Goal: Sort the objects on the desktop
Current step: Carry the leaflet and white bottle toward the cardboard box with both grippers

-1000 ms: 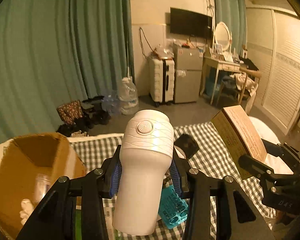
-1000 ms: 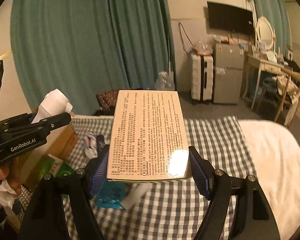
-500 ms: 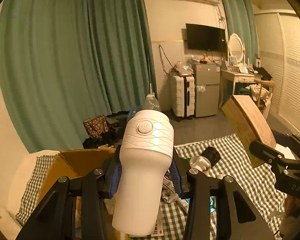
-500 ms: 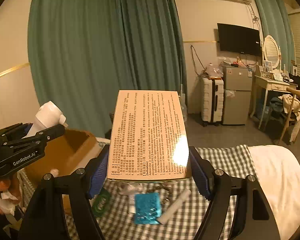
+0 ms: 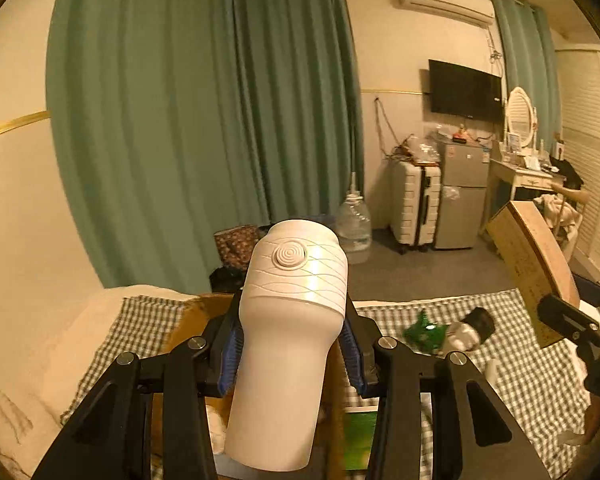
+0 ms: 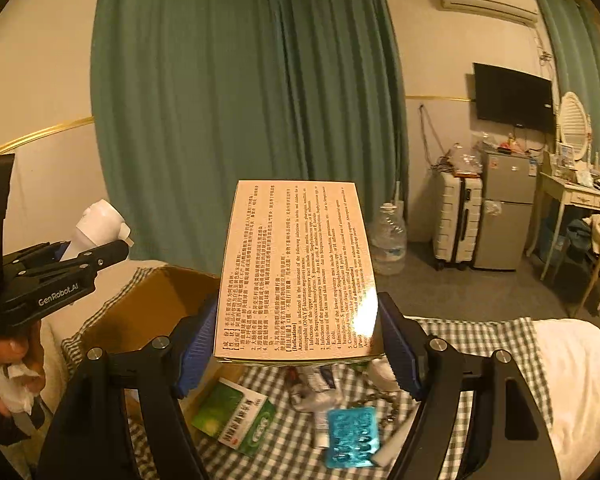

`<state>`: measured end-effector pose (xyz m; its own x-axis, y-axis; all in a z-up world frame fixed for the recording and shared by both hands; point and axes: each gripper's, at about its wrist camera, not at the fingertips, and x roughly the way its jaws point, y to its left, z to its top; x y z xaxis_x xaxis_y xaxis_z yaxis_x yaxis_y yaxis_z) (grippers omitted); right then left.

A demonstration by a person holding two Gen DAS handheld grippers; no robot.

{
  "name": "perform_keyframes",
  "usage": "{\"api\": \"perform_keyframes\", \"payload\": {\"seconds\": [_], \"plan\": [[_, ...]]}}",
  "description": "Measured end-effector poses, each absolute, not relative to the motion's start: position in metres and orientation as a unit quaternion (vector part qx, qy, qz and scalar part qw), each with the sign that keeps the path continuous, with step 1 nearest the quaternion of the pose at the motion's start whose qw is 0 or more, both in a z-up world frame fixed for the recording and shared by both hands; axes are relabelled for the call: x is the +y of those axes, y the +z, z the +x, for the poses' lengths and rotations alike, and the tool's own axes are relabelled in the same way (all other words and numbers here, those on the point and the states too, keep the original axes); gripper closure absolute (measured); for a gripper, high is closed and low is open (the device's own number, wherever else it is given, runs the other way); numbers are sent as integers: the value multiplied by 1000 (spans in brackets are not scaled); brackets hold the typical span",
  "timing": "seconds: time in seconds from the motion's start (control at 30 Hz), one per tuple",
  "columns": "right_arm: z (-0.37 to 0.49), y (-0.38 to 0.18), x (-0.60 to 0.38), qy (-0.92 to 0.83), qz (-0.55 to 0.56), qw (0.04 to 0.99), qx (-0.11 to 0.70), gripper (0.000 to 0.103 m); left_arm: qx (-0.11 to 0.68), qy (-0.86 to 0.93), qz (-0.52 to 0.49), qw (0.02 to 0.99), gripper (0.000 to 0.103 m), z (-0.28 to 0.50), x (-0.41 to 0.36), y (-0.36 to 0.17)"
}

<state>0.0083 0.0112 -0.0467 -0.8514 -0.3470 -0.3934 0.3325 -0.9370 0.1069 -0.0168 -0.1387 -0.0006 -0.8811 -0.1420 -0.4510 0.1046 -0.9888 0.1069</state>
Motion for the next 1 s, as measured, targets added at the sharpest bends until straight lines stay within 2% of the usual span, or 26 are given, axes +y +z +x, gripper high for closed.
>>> {"api": "perform_keyframes", "payload": {"seconds": [0.53,1.0], "plan": [[-10,-50,-56,-948,215,233,13,29,-23,-961,260,89,60,-23,-189,-13],[-34,-82,-108,-932,244,264,34,29,-7,-947,303,110,60,-45,-228,-50]]}}
